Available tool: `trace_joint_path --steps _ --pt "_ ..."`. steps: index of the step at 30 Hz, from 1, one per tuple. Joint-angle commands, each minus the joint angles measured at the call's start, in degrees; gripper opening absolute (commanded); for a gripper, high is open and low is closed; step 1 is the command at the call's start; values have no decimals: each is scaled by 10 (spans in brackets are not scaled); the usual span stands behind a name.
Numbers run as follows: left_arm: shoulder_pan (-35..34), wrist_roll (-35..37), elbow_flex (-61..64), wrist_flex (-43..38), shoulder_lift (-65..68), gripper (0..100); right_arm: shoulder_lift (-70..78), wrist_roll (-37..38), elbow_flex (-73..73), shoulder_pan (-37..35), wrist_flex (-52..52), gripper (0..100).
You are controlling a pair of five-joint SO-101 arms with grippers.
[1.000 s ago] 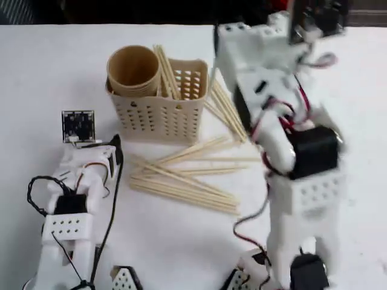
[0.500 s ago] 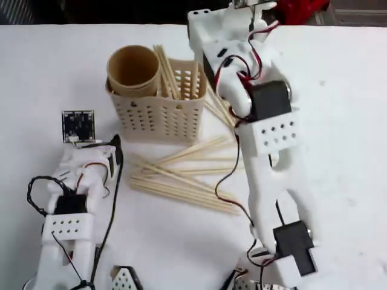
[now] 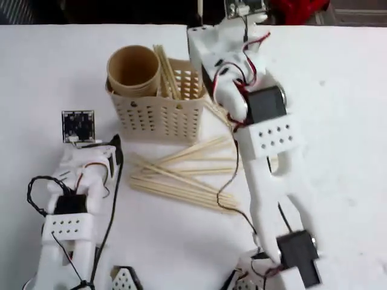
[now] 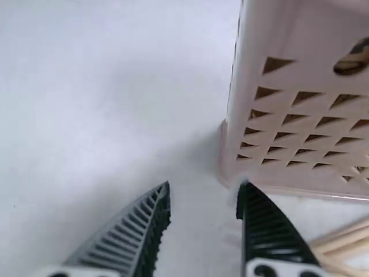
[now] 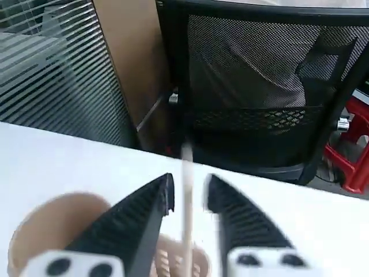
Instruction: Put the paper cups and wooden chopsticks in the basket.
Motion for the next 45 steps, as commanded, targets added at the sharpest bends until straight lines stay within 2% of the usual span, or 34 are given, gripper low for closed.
trace_joint_path --steps 1,6,10,13,16,18,22,27,32,37,45 --pt "4 -7 -3 -13 -11 203 -67 -2 44 0 -3 238" --pt "4 -7 -3 -13 -11 203 -174 3 101 18 113 262" --pt "4 -7 -3 -13 -11 203 -210 114 108 68 207 252" --pt "4 -7 -3 -13 -11 203 -171 149 114 130 240 225" --pt "4 -7 -3 -13 -11 203 -94 189 113 184 262 238" --pt "4 -7 -3 -13 -11 203 -35 245 113 206 263 239" --pt "4 -7 -3 -13 -11 203 71 300 112 230 229 240" --pt "4 -7 -3 -13 -10 203 168 331 113 202 174 240" --pt "4 -7 -3 -13 -10 203 249 330 113 160 128 240" --pt "4 -7 -3 -13 -10 203 312 331 113 153 72 241" --pt "6 -7 -2 -14 -10 203 337 331 112 120 65 241"
